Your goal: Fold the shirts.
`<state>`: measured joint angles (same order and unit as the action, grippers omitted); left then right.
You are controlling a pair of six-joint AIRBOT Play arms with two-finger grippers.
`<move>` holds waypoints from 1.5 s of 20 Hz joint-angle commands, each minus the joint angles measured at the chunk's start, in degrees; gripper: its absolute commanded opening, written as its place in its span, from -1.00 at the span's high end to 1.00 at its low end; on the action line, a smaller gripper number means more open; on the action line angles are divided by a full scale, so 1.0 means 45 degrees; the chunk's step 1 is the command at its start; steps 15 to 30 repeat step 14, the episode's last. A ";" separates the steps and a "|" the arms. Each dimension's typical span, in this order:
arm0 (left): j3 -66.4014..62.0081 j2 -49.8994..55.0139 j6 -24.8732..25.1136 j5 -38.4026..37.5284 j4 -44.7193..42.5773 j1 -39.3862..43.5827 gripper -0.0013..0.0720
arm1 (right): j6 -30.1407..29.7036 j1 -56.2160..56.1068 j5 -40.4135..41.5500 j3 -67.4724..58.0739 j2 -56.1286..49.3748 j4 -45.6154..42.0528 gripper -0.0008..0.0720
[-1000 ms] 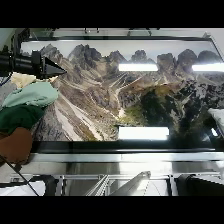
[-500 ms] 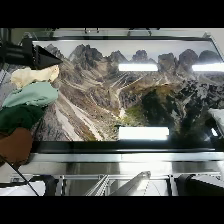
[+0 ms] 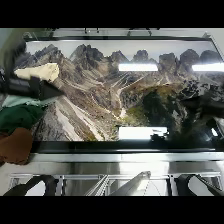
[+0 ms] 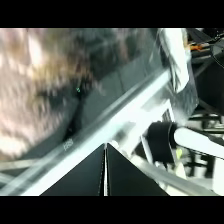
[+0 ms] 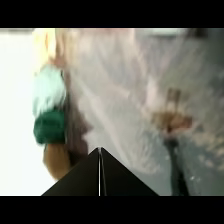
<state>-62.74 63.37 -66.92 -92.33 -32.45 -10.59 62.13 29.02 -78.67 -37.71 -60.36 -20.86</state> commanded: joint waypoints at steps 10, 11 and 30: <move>0.5892 -0.2327 0.0296 0.1307 -0.0112 0.0019 0.91 | -0.0850 -0.3347 0.1098 0.2025 0.0607 0.0607 0.92; 0.5897 -0.2327 0.0296 0.1302 -0.0112 0.0019 0.91 | -0.0855 -0.3347 0.1098 0.2025 0.0607 0.0607 0.92; 0.5892 -0.2327 0.0296 0.1302 -0.0112 0.0019 0.91 | -0.0855 -0.3347 0.1098 0.2025 0.0607 0.0607 0.92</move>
